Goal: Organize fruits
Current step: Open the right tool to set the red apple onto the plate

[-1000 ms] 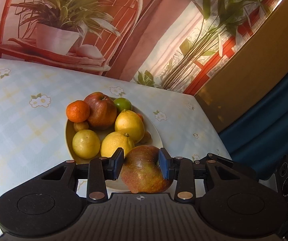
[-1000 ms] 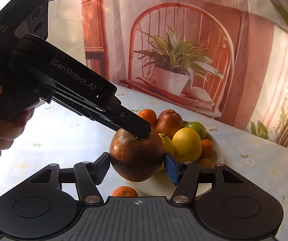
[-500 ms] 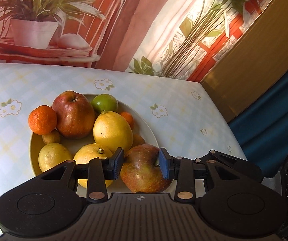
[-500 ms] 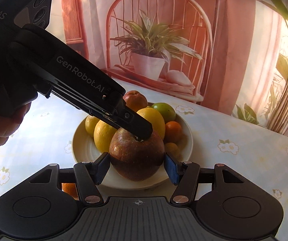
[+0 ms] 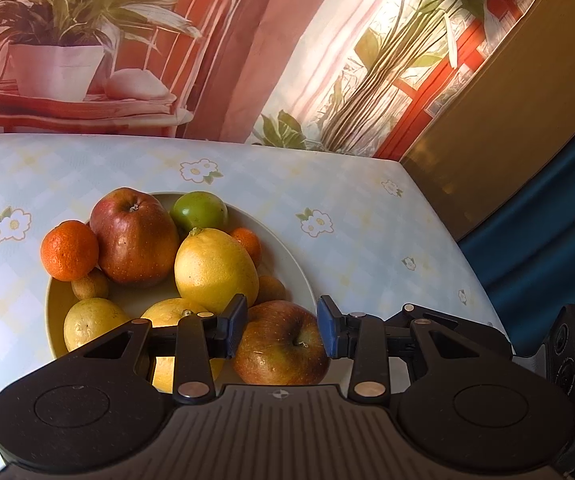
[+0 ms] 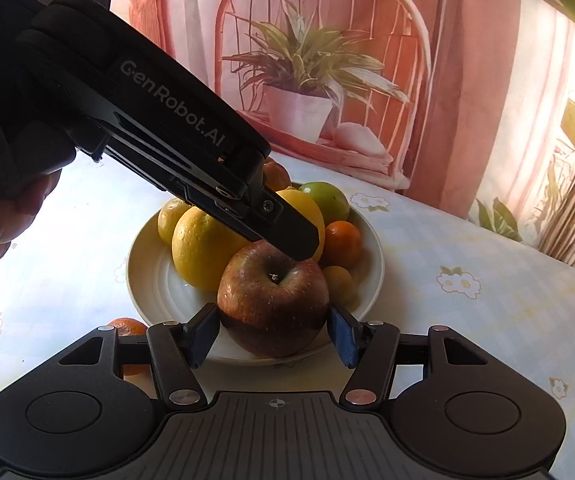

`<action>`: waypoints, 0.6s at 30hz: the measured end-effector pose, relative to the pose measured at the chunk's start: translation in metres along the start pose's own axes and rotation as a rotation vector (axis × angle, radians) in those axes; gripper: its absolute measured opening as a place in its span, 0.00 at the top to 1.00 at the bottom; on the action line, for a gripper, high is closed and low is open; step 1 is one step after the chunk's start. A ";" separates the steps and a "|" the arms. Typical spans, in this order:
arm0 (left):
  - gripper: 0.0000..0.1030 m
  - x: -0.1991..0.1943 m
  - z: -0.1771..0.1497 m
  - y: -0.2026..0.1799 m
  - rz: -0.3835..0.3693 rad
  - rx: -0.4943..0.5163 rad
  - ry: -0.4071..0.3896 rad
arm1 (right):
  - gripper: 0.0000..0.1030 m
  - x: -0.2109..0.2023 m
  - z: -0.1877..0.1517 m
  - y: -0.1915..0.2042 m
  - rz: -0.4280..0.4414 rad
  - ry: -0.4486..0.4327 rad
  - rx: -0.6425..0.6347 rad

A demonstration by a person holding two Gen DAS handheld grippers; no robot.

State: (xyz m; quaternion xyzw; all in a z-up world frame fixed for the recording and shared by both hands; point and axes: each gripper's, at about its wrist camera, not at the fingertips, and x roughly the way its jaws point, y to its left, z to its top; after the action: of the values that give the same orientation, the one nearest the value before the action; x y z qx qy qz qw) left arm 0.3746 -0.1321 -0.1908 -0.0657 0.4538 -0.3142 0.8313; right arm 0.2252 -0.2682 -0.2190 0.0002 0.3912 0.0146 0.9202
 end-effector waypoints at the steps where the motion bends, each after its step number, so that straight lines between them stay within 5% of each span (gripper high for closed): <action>1: 0.62 -0.002 0.000 -0.001 0.002 0.004 -0.005 | 0.47 0.000 0.001 0.000 0.001 0.006 0.001; 18: 0.60 -0.057 -0.022 0.023 0.130 0.003 -0.098 | 0.45 -0.004 0.004 0.011 -0.055 0.039 0.109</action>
State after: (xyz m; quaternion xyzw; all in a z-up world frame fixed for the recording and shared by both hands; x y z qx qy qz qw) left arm 0.3456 -0.0766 -0.1721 -0.0503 0.4153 -0.2567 0.8713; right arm 0.2251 -0.2574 -0.2134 0.0394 0.4090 -0.0322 0.9111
